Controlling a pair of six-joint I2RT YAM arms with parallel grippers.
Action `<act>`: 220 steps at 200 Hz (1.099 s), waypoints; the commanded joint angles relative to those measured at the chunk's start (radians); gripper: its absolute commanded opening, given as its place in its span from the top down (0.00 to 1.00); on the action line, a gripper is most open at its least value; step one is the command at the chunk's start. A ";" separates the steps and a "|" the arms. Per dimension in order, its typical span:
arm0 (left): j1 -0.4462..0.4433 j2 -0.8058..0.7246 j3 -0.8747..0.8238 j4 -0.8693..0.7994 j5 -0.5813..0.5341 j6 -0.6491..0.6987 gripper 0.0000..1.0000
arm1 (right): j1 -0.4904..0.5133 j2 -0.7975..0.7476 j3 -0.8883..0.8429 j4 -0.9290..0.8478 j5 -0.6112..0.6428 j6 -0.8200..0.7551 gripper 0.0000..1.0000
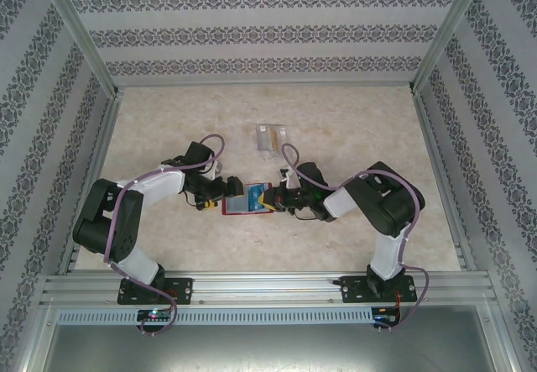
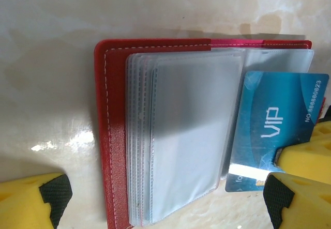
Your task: Put the credit cards into the card holder
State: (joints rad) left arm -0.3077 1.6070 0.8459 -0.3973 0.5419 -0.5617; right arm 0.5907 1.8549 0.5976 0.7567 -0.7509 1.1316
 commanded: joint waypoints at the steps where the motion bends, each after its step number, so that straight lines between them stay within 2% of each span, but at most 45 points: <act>1: -0.004 0.049 -0.005 -0.021 -0.109 0.006 0.00 | -0.009 -0.085 0.066 -0.207 -0.031 -0.177 1.00; 19: -0.002 0.047 -0.002 -0.025 -0.109 0.008 0.00 | -0.006 -0.131 0.109 -0.344 -0.021 -0.277 1.00; 39: -0.003 0.043 -0.002 -0.022 -0.105 0.009 0.00 | -0.006 -0.145 0.138 -0.407 -0.011 -0.318 1.00; 100: -0.003 0.044 -0.002 -0.020 -0.111 -0.004 0.00 | -0.008 -0.025 0.169 -0.330 -0.022 -0.305 1.00; 179: -0.012 0.082 0.004 -0.031 -0.170 -0.006 0.00 | -0.011 0.044 0.166 -0.240 -0.016 -0.245 1.00; 220: -0.018 0.087 -0.009 0.004 -0.135 -0.015 0.01 | -0.004 0.076 0.144 -0.164 -0.010 -0.190 1.00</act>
State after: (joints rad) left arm -0.3214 1.6310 0.8730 -0.4232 0.5114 -0.5842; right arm 0.5907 1.8946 0.7486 0.5201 -0.7578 0.8963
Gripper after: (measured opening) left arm 0.994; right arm 0.039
